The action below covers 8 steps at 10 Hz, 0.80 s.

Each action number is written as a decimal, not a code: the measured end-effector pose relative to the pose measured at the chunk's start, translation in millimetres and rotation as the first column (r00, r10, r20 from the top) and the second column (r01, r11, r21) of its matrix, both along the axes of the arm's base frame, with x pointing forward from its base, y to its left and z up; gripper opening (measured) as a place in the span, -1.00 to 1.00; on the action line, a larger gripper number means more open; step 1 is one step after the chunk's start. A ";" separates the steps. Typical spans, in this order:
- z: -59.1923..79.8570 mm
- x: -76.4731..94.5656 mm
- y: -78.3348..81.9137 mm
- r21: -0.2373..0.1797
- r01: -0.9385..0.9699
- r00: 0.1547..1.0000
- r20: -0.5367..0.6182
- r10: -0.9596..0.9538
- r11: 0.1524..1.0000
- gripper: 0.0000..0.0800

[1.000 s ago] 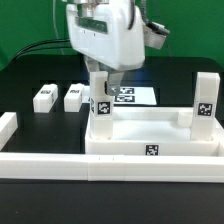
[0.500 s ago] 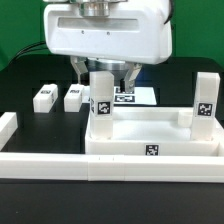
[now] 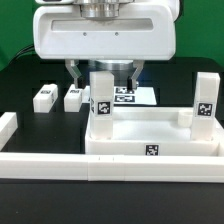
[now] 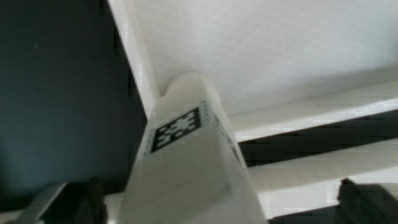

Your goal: Assemble desk

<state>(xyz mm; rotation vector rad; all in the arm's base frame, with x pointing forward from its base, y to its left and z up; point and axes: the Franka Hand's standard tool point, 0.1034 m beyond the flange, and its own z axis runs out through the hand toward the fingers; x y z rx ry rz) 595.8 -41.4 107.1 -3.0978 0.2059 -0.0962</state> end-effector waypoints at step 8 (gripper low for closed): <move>-0.8 -1.6 -6.2 -0.035 -0.313 0.950 -0.004 0.314 0.949 -0.23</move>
Offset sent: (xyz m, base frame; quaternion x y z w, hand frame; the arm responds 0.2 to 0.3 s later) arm -0.0009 -0.0007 0.0000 -0.0055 0.0010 -0.1228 0.9924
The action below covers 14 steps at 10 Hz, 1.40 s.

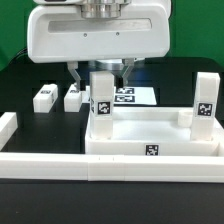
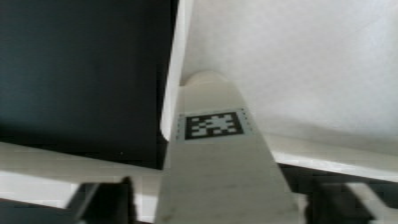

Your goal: Assemble desk

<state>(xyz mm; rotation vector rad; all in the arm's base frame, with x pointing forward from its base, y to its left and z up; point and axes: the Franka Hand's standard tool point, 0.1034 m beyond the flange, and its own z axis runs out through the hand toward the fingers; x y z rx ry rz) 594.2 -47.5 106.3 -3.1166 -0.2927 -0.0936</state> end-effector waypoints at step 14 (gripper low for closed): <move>-0.2 1.1 3.6 0.049 0.950 0.310 -0.060 -0.949 0.307 -0.28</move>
Offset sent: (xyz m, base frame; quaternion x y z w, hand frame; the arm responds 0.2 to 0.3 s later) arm -0.0115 -0.0002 0.0003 -0.0006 -0.0194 0.1837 0.9828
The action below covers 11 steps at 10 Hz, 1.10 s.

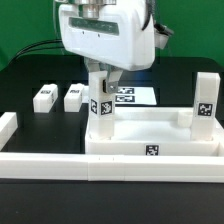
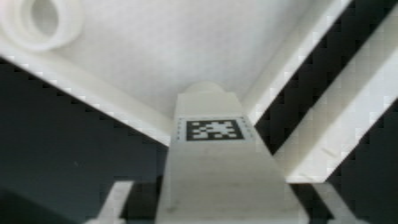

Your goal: Assemble desk

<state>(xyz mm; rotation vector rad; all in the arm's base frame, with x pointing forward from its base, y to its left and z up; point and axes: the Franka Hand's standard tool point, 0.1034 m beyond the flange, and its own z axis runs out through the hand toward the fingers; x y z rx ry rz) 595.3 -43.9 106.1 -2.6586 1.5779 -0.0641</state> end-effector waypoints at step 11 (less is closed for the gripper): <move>-1.1 -0.1 0.2 -0.045 -0.658 0.752 -0.003 0.659 0.752 0.62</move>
Offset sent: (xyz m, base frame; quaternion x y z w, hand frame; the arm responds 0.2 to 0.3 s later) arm 0.0054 -0.0085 0.0016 -0.0128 -0.0012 -0.0942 0.9955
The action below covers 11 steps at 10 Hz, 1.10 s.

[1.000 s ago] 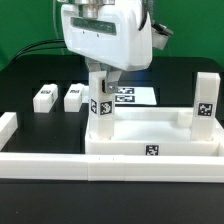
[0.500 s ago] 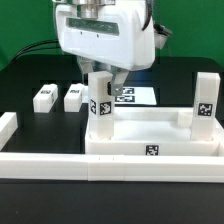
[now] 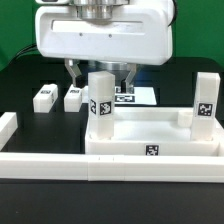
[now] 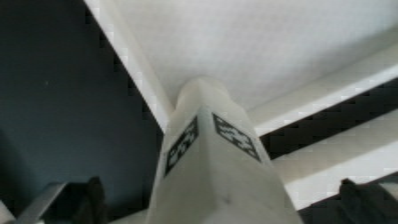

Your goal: Assemble desk

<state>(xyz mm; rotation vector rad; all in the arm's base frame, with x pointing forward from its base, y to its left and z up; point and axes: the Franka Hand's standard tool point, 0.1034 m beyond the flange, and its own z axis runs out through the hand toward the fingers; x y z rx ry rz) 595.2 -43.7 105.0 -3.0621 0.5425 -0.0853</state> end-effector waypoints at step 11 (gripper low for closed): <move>-3.0 -2.3 -2.7 -0.053 -0.619 0.785 -0.028 0.619 0.783 0.09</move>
Offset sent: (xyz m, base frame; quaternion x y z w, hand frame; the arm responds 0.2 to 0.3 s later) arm 0.0068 0.0105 -0.0027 0.0052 0.0097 -0.2690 0.9631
